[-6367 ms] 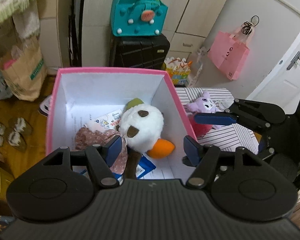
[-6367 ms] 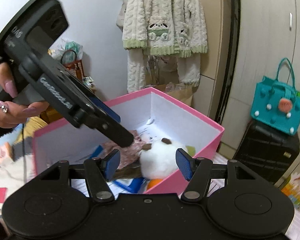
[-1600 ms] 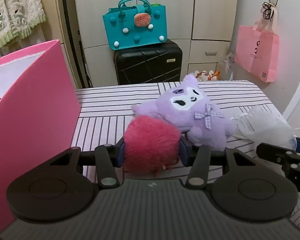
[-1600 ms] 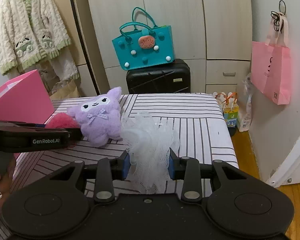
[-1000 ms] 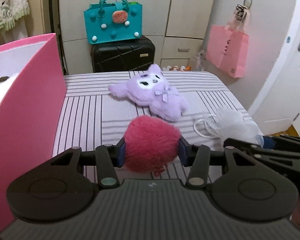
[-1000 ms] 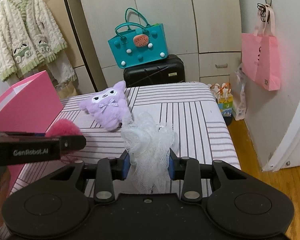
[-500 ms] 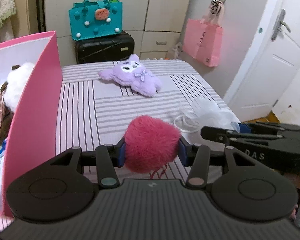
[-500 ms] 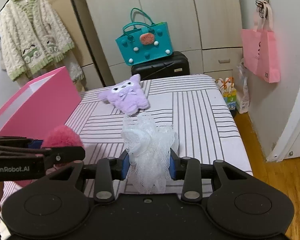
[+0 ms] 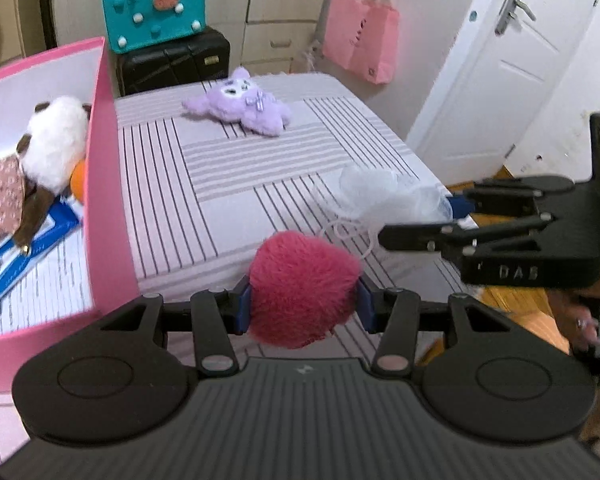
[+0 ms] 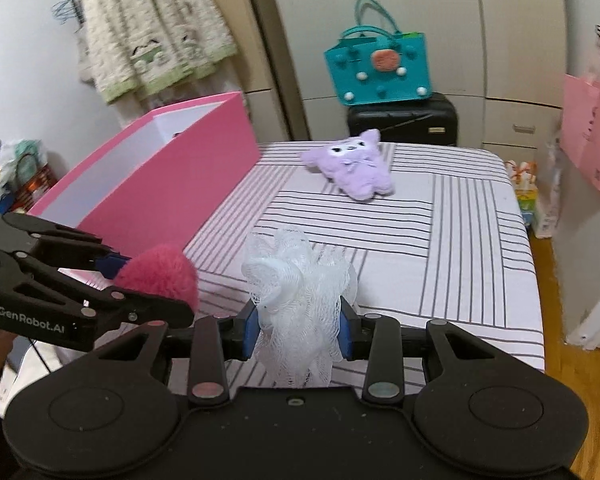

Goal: Organize soft objects
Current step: 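Lift the pompom and mesh puff and carry both over the pink box, then open both tools to drop the pompom and mesh puff into the box, then move both tools from the box to the lavender Kuromi plush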

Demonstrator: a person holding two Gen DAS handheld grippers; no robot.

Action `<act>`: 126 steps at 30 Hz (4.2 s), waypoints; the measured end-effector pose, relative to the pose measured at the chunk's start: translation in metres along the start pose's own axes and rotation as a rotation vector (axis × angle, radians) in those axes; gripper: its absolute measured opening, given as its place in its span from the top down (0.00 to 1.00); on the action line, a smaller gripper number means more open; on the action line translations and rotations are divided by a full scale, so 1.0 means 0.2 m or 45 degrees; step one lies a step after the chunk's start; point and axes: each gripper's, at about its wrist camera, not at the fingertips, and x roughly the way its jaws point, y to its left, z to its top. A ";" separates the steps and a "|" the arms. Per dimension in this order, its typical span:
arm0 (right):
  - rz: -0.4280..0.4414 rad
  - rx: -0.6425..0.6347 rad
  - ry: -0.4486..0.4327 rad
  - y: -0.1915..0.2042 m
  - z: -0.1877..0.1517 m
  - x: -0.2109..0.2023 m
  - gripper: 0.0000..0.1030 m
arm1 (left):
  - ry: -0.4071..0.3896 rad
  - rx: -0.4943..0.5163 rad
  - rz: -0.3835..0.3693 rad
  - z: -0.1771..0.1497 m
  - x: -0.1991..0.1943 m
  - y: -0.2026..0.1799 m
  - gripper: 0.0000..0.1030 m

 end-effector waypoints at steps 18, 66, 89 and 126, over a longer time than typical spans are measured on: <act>0.293 -0.172 0.178 0.19 0.19 -0.11 0.58 | 0.067 -0.070 -0.089 -0.02 -0.38 0.14 0.53; 0.435 -0.521 -0.066 0.85 0.79 0.34 0.58 | 0.048 0.011 0.261 0.13 -0.33 0.85 0.53; 0.364 -0.477 0.126 0.82 0.68 0.45 0.32 | 0.028 -0.014 0.367 0.09 -0.47 0.79 0.33; 0.257 -0.393 -0.079 0.29 0.23 -0.47 0.30 | 0.009 0.253 0.221 0.10 -0.55 -0.06 0.21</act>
